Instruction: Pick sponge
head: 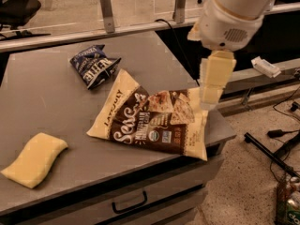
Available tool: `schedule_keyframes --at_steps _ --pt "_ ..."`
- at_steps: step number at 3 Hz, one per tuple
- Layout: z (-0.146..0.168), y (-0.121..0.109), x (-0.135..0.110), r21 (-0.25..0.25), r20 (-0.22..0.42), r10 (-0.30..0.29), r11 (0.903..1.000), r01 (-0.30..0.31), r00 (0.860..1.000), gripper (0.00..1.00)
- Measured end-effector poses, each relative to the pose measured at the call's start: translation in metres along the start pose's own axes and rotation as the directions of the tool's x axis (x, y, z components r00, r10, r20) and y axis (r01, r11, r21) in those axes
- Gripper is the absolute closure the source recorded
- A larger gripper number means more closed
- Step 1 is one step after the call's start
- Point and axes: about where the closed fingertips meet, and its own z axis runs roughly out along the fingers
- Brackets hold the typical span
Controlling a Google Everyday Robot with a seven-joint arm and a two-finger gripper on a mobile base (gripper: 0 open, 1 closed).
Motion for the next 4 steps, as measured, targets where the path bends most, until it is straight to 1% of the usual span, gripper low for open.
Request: schedule_keyframes --at_steps 1,2,3,4 --pt "0.028 -0.012 -0.064 -0.043 0.027 -0.153 0.9871 0.154 0.988 0.0" --pt "0.051 -0.009 -0.128 -0.077 0.076 -0.296 0.9504 0.301 0.952 0.0" --pt "0.07 0.005 -0.187 -0.1 0.114 -0.433 0.8907 0.443 0.894 0.0" --pt "0.094 0.024 -0.235 -0.129 0.152 -0.537 0.8216 0.555 0.83 0.0"
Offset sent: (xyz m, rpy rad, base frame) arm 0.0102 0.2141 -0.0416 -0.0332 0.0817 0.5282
